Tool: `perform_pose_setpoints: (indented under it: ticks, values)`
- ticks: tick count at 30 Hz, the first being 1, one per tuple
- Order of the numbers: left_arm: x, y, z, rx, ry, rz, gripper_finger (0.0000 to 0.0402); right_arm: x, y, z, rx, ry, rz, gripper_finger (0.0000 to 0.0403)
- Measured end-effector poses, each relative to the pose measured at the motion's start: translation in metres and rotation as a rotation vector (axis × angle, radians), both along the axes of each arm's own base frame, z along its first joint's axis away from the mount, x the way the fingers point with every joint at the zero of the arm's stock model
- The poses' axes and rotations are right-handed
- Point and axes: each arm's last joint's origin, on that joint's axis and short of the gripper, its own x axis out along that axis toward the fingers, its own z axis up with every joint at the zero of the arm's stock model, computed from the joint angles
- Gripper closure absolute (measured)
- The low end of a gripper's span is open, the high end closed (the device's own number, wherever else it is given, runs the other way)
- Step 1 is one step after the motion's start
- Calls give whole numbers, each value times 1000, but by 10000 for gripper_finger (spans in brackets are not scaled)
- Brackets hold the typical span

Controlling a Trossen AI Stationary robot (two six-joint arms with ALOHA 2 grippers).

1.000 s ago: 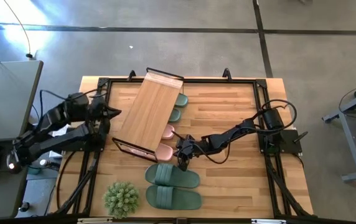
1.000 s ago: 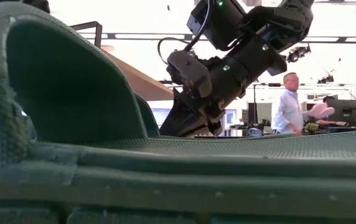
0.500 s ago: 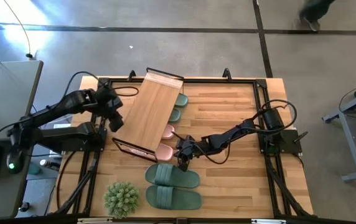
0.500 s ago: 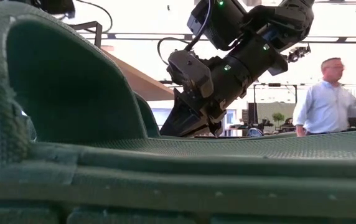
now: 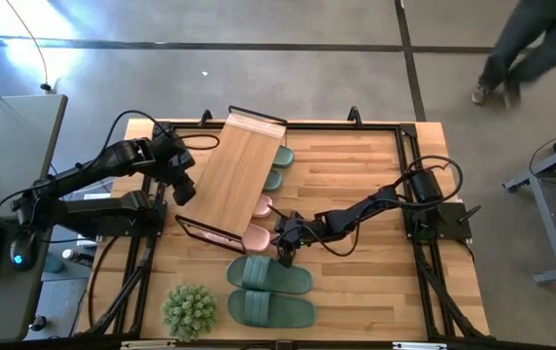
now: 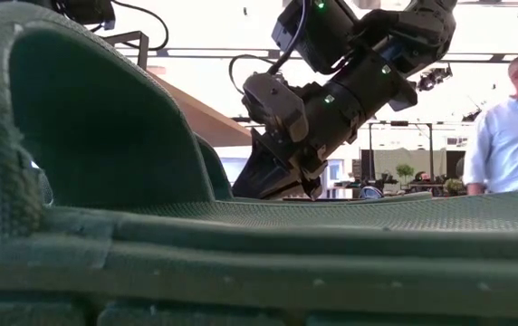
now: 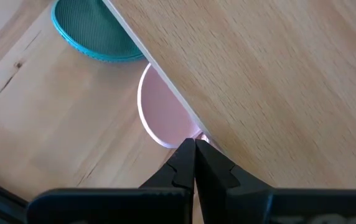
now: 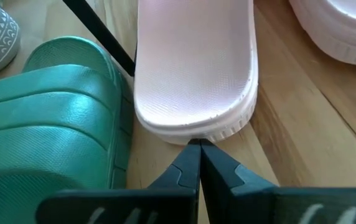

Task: Pick and place slides into the shelf
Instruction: Adjust the slides under the shelf

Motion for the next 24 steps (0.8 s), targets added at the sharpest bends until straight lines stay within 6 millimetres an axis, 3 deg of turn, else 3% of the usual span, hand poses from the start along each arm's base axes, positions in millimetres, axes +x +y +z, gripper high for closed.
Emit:
perform_pose_setpoints:
  ticks: [11, 24]
  values:
    - [0, 0, 0, -10, -5, -4, 402, 7, -1, -13, 22, -42, -4, 403]
    - [0, -1, 0, -20, -10, -9, 402, 20, -10, -9, -11, -25, -25, 403]
